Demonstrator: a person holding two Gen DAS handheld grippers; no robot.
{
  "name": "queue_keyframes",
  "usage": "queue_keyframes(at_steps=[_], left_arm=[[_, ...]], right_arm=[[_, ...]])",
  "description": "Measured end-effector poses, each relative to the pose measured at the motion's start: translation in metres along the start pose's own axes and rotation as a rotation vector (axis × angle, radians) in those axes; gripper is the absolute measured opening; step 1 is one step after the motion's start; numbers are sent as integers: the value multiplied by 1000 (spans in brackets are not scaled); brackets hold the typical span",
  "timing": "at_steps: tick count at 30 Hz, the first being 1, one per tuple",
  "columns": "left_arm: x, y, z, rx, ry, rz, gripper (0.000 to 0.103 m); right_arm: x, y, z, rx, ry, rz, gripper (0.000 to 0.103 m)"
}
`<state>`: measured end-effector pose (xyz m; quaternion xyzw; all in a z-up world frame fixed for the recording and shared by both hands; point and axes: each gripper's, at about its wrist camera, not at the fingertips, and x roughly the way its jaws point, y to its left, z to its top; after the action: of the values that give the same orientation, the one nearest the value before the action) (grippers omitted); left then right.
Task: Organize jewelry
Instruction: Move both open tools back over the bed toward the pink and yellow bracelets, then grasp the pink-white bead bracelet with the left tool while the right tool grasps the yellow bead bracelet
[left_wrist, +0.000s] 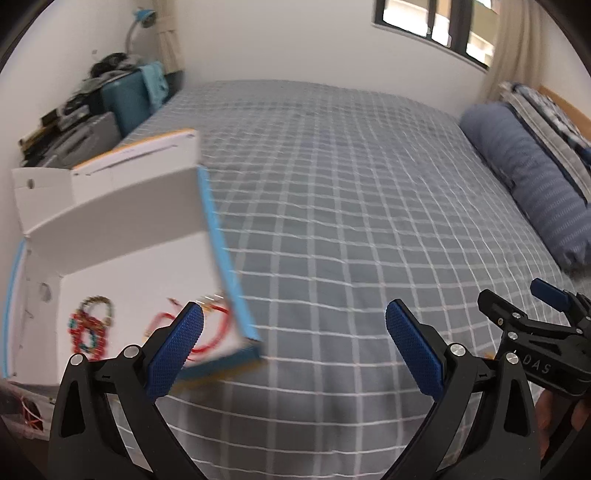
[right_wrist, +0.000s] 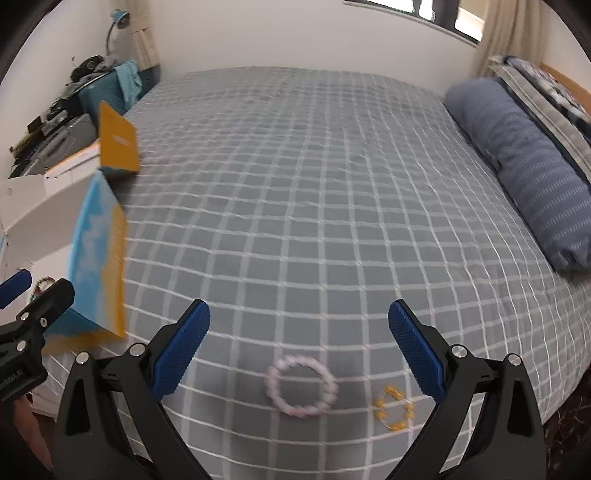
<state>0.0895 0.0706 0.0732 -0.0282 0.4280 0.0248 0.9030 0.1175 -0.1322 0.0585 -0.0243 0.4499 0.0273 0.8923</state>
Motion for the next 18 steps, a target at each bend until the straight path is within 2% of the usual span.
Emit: queue_keyframes(at_steps=[7,18], left_arm=[[26,-51,-25,43,48,-57,97],[88,-105,-66,130,146,-49,97]], right_arm=[[14,-50,-45,44,44,-8,93],[52,-88,-86,41,139,-32,92]])
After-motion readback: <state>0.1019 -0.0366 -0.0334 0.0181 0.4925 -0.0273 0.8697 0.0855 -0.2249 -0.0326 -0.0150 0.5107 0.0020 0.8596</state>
